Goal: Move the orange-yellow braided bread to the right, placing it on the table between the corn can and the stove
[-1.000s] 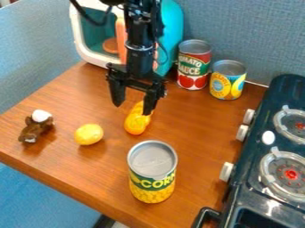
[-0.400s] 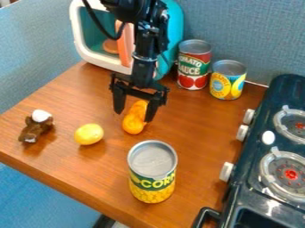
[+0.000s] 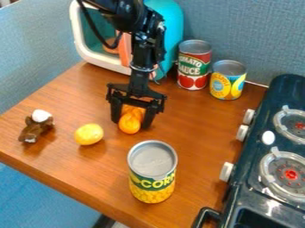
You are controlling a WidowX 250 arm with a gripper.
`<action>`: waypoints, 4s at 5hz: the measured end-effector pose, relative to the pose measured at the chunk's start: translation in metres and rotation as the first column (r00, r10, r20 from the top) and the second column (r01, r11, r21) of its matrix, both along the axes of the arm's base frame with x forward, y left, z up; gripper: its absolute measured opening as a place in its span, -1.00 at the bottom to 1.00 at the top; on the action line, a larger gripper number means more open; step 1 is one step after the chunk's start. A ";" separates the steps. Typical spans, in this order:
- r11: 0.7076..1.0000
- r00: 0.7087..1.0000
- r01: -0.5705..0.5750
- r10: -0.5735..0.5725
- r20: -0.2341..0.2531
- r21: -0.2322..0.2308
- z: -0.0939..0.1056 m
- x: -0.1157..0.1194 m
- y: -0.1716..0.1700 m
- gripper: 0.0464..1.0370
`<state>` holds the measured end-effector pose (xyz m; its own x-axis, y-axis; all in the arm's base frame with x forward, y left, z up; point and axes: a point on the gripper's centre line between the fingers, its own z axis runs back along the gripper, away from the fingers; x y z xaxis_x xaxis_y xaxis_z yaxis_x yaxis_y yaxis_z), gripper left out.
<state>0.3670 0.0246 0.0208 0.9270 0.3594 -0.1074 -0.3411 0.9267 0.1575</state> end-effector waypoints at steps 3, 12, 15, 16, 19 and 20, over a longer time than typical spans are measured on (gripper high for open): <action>0.996 0.998 0.052 -0.049 0.041 -0.076 0.006 0.001 0.002 0.54; 0.900 0.901 0.434 -0.432 0.039 -0.042 0.003 0.020 -0.124 0.54; 0.933 0.942 0.337 -0.335 0.035 -0.127 0.000 0.014 -0.106 0.93; 0.929 0.941 0.336 -0.325 0.094 -0.157 0.021 0.017 -0.108 0.93; 0.940 0.938 0.338 -0.340 0.073 0.033 0.077 -0.022 -0.044 0.93; 0.889 0.899 0.438 -0.432 -0.074 0.133 0.077 -0.043 -0.001 0.93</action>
